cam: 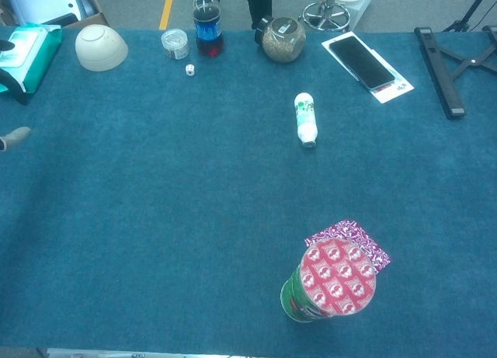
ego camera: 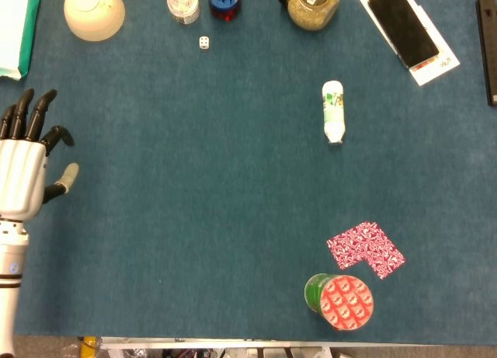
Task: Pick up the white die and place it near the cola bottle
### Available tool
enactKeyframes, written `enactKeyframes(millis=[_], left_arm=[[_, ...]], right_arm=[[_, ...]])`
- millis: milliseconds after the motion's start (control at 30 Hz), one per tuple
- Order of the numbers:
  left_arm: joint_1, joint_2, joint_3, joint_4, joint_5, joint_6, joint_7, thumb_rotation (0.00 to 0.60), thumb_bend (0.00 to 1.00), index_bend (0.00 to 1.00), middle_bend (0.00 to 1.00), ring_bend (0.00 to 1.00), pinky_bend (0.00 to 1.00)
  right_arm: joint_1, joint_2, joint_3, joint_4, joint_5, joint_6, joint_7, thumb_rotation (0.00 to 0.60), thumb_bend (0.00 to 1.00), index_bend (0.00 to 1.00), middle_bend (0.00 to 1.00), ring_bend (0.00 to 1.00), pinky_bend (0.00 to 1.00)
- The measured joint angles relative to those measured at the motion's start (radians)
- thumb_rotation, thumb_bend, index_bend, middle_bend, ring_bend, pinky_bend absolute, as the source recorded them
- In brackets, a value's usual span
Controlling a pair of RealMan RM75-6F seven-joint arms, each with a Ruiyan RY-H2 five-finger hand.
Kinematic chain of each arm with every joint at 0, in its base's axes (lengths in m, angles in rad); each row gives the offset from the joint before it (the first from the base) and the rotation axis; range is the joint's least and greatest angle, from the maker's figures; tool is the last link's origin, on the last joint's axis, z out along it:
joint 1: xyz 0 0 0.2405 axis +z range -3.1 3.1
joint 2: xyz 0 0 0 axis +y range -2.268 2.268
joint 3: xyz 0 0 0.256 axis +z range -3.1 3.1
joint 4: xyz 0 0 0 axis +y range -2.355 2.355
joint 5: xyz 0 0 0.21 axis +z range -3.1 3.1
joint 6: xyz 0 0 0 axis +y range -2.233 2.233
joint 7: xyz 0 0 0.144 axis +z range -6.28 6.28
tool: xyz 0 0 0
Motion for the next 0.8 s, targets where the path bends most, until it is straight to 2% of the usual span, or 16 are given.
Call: enactKeyframes(millis=[200,400,567,800], left_arm=[[0.000,0.044,0.028,0.072,0.038,-0.017,-0.018,0.600,0.23,0.46,0.10,0.00,0.13],[0.005,0.116,0.051,0.035,0.083,-0.015,-0.044,0.600,0.23,0.44,0.12,0.00,0.13],[0.013,0.138,0.054,0.020,0.104,0.004,-0.059,0.600,0.23,0.44,0.12,0.00,0.13],[0.036,0.159,0.072,0.013,0.117,0.017,-0.080,0.600,0.23,0.43,0.13,0.01,0.13]], right_arm=[[-0.014,0.016,-0.012,-0.026,-0.005,0.011,-0.027,0.600,0.05,0.39,0.28,0.22,0.49],[-0.029,0.042,-0.018,-0.070,0.005,0.024,-0.085,0.600,0.05,0.39,0.28,0.21,0.49],[-0.033,0.064,-0.019,-0.116,0.012,0.036,-0.150,0.600,0.05,0.39,0.28,0.22,0.49],[-0.044,0.104,-0.027,-0.231,0.015,0.068,-0.316,0.600,0.05,0.39,0.28,0.22,0.49]])
